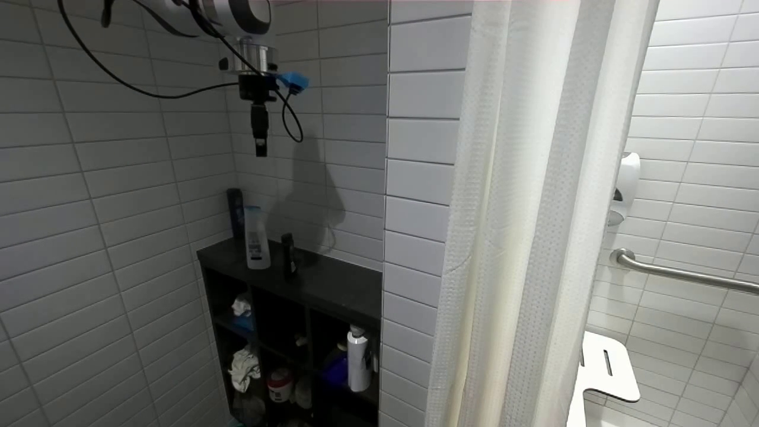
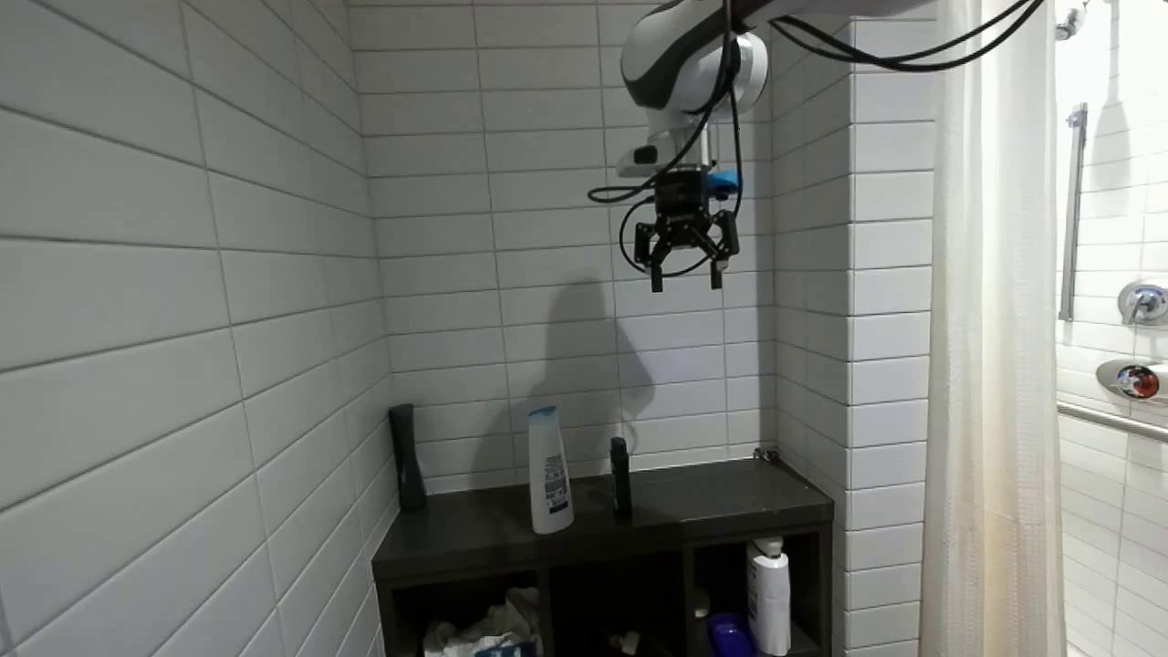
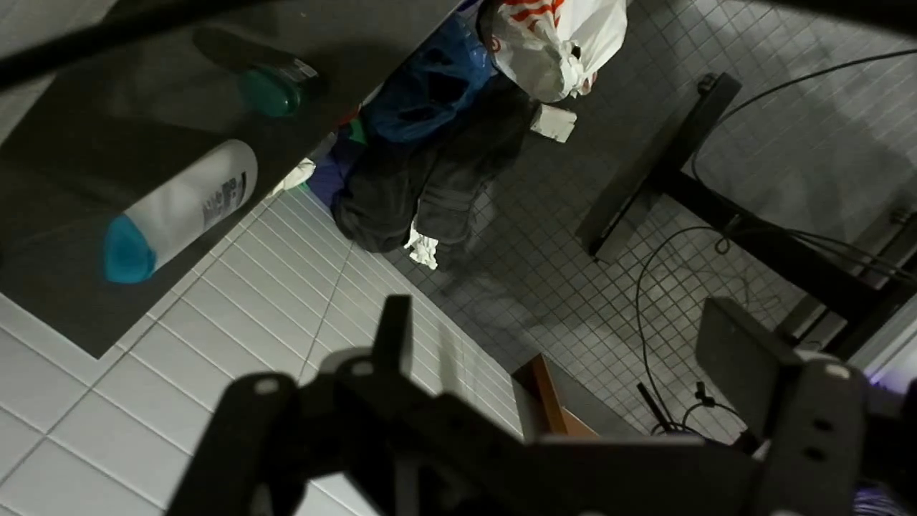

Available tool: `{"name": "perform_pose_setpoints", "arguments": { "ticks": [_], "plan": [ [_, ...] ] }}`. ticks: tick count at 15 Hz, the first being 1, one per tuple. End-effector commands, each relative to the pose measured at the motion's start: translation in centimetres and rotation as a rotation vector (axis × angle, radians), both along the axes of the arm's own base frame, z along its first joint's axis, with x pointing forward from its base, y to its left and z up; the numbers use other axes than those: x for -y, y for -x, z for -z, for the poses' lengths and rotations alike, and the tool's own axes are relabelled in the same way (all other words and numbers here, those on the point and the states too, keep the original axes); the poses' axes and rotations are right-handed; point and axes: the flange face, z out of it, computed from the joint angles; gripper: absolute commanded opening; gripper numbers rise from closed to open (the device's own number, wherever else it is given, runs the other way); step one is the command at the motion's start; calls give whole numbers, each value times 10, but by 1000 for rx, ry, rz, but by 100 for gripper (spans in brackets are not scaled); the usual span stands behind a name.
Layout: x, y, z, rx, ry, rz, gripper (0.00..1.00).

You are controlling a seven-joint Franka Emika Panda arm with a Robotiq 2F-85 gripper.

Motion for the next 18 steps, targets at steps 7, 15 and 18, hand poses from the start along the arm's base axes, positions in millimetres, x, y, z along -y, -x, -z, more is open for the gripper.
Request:
{"name": "perform_pose_setpoints", "arguments": {
  "ticks": [7,15,18],
  "plan": [
    [5,-11,-14,-16,12,-97,100],
    [11,-9,-14,-6,51,-64,100],
    [11,-9,-14,-6,51,-64,100]
  ]
}}
